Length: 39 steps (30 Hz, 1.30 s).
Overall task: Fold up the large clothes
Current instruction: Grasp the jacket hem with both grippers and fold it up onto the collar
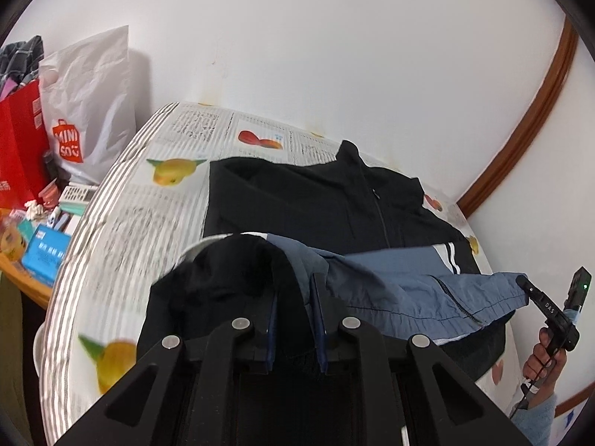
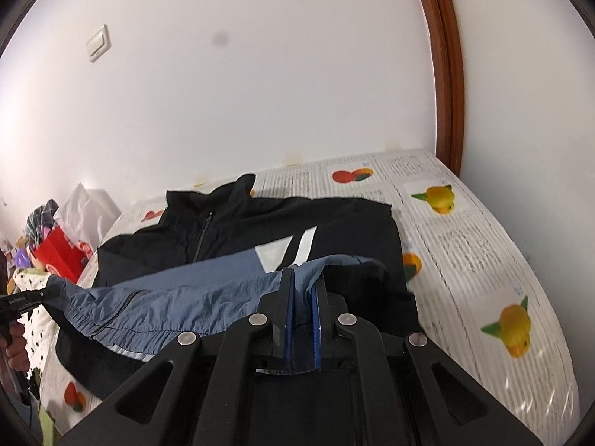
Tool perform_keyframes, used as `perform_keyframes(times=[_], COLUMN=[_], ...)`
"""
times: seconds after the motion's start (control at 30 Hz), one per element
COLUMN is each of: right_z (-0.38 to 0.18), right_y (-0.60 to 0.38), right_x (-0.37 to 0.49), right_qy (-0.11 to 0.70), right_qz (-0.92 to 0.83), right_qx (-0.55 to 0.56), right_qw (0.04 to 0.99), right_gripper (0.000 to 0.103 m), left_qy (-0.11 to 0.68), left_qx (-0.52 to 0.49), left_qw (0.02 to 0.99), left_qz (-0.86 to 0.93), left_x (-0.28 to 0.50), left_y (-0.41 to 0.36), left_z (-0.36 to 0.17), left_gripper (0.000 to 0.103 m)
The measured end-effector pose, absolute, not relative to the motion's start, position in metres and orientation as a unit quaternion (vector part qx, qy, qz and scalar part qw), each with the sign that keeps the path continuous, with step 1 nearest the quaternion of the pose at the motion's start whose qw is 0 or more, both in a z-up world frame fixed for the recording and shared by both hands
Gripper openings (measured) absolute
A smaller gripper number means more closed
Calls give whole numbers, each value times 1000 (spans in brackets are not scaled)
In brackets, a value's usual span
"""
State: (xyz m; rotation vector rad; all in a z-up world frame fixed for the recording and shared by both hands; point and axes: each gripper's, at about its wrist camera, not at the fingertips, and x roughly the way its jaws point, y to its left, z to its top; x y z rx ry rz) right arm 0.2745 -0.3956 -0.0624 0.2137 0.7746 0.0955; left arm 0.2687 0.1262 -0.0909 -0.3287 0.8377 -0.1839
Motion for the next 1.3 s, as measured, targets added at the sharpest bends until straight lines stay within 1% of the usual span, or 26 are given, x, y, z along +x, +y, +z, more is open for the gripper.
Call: perform_keyframes(times=[0.17,0.37,0.47,0.5,0.67,0.7,0.77,0.8,0.83,0.87,0.93,1.0,1.13,1.3], right_z=[-73,-103,-119,-124,-142,-143,-139,-135,-128,-122,-107,-93,-84,-109], right_y=[-397,-395,-395,-395,-397,-397,-395,-394,-391,-390,-385,-381,-368,-345], right_x=[303,336,352,356,368,367,363,360,355,351,338,322,295,276], right_qy=[374,392,408,412,442,445,446,445,444,442,429,416,422,454], right_qz=[37,23,13,10,-14,-18,-23,-23,-28,-31,-29,-21,3,40], right_qx=[105,99,90,88,95,93,83,77,67,60,48,39,26,10], right_qw=[921,914,909,907,892,890,891,892,893,895,901,908,906,890], right_gripper=[8,8,8,8,10,12,15,20,24,27,38,46,47,47], left_qy=[417,442,450,453,459,459,459,455,445,434,423,419,425,451], left_qx=[-156,-156,-152,-150,-137,-133,-126,-125,-122,-114,-95,-87,-91,-77], left_qw=[892,880,877,876,875,876,876,877,881,888,895,898,895,881], left_qz=[-76,-73,-73,-72,-70,-70,-78,-89,-100,-103,-103,-103,-105,-116], left_x=[307,341,352,355,361,361,358,354,348,340,329,319,297,285], left_y=[125,123,121,120,113,112,110,109,108,107,104,105,111,98], left_z=[-106,-126,-133,-135,-137,-136,-130,-126,-121,-114,-105,-100,-101,-121], left_gripper=[15,16,17,19,20,22,35,51,59,60,60,61,61,61])
